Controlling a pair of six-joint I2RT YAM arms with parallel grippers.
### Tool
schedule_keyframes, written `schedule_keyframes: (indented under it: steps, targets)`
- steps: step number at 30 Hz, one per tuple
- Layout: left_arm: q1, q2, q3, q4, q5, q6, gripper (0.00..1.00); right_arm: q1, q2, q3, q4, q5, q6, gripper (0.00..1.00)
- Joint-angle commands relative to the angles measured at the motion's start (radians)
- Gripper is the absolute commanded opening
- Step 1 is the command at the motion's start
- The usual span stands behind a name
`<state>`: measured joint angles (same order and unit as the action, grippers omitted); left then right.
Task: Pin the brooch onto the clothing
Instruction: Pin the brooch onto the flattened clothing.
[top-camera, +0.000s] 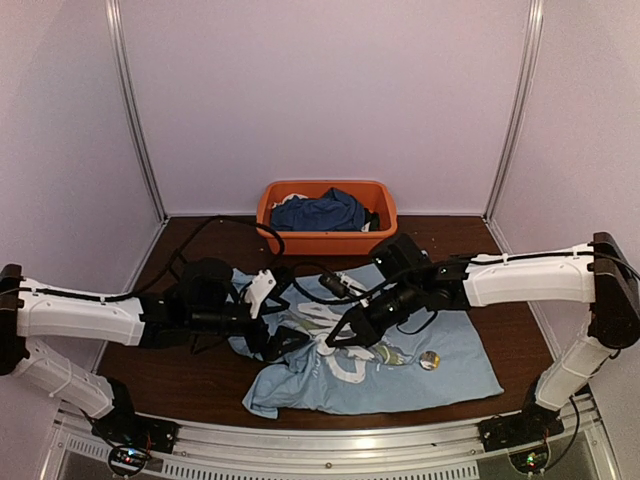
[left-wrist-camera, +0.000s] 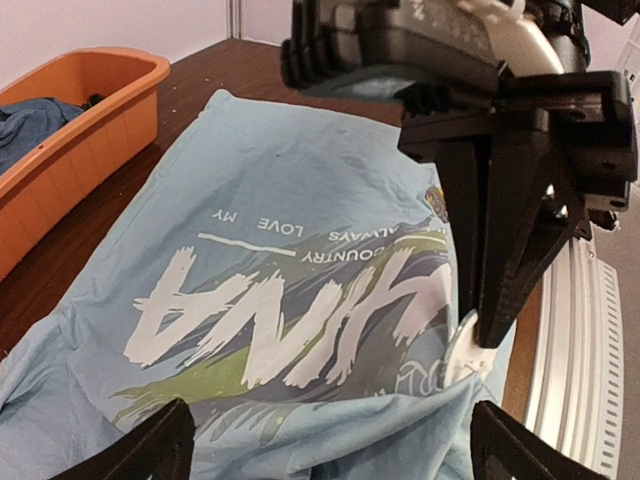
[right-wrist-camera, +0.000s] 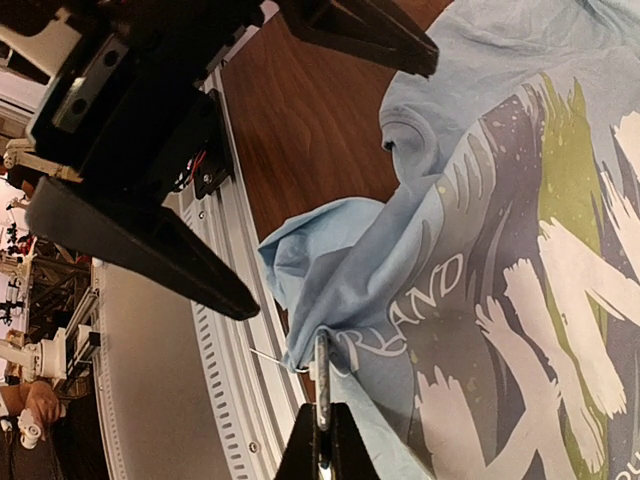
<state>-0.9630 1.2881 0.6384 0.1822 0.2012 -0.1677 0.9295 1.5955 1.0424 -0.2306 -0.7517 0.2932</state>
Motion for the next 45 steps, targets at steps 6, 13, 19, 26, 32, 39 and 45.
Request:
schedule_keyframes:
  steps: [6, 13, 19, 26, 32, 39, 45]
  targets:
    - [0.071, 0.074, 0.021, 0.112, 0.253, 0.111, 0.94, -0.002, -0.035, 0.043, -0.060, -0.080, -0.117, 0.00]
    - [0.072, 0.127, 0.078, 0.096, 0.393, 0.134, 0.93, 0.000, -0.029, 0.044, -0.064, -0.087, -0.126, 0.00]
    - [0.073, 0.172, 0.111, 0.091, 0.450, 0.141, 0.90, 0.006, -0.028, 0.048, -0.068, -0.093, -0.130, 0.00]
    - [0.073, 0.198, 0.129, 0.073, 0.463, 0.154, 0.82, 0.009, -0.038, 0.054, -0.074, -0.097, -0.135, 0.00]
    - [0.073, 0.209, 0.137, 0.069, 0.462, 0.158, 0.72, 0.012, -0.042, 0.059, -0.082, -0.103, -0.143, 0.00]
    - [0.073, 0.219, 0.149, 0.063, 0.483, 0.157, 0.61, 0.012, -0.052, 0.066, -0.086, -0.112, -0.146, 0.00]
    - [0.073, 0.220, 0.150, 0.058, 0.504, 0.158, 0.59, 0.012, -0.046, 0.079, -0.108, -0.107, -0.161, 0.00]
